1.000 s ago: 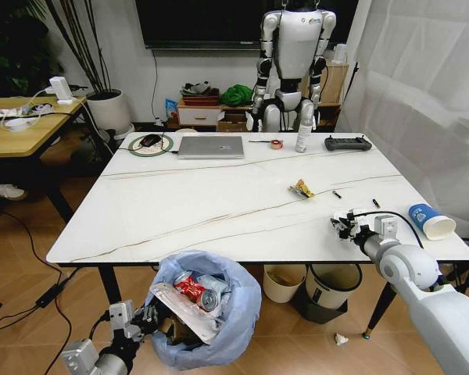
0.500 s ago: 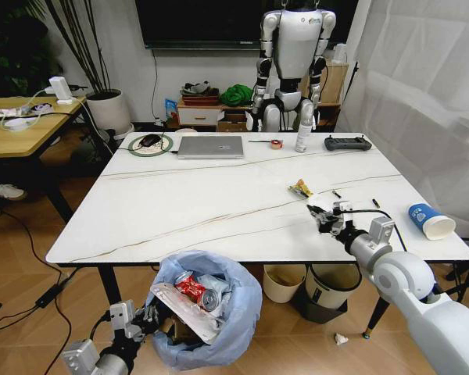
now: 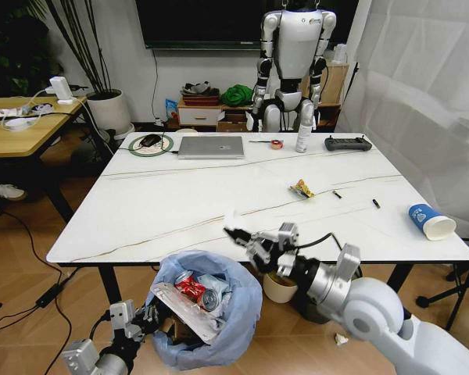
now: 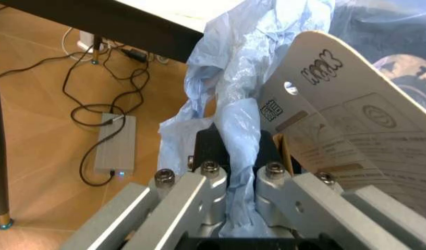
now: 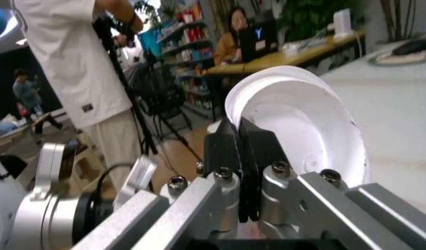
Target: Pick up the trash bin and place the trash from the table into it.
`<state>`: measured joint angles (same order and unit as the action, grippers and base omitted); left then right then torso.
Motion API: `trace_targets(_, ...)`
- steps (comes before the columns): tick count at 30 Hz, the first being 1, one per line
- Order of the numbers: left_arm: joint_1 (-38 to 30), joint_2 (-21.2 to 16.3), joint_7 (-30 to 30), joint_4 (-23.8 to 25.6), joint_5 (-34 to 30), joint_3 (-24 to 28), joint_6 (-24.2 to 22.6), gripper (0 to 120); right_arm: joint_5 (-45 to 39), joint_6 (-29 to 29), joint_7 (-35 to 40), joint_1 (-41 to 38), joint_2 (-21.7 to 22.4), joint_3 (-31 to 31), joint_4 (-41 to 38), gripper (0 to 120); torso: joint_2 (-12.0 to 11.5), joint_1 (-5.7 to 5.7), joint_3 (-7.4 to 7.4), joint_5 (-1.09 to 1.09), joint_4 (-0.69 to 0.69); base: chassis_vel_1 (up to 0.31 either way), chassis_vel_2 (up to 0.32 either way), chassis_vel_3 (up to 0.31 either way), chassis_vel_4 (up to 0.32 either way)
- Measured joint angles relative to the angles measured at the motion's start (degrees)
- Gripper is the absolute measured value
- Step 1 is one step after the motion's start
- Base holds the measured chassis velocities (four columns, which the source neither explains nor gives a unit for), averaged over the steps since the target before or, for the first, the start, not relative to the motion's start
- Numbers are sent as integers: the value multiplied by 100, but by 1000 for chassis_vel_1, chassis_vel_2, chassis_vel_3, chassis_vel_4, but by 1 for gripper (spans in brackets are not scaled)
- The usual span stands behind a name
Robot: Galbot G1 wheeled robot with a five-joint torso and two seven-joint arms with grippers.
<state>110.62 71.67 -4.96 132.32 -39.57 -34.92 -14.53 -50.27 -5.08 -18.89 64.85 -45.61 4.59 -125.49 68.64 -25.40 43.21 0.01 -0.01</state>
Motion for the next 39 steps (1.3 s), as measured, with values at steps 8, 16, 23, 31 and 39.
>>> trace_targets(8, -35, 17, 1, -9, 17, 37, 0, 0, 460, 18, 149, 319, 35, 173, 194, 10, 0, 0, 0, -1, 0, 0, 0, 0, 0)
trace_targets(16, -66, 15, 1, -39, 13, 48, -4, 0, 583, -2, 253, 394, 65, 111, 159, 39, 0, 0, 0, -1, 0, 0, 0, 0, 0)
trace_targets(23, -90, 21, -2, -49, 2, 51, -10, 0, 668, 6, 315, 405, 63, 17, 147, 64, 0, 0, 0, -1, 0, 0, 0, 0, 0)
trace_targets(31, -89, 48, -5, -67, 1, 60, -12, 0, 1112, -456, 1427, -275, -369, -565, 74, 93, 0, 0, 0, 0, 1, 0, 0, 0, 0)
trace_targets(39, -89, 86, -5, -55, 10, 47, -12, 0, 1699, -1702, 2201, -1100, -615, -1292, 1524, 100, 0, -1, 2, 1, -1, 0, 0, 0, 0)
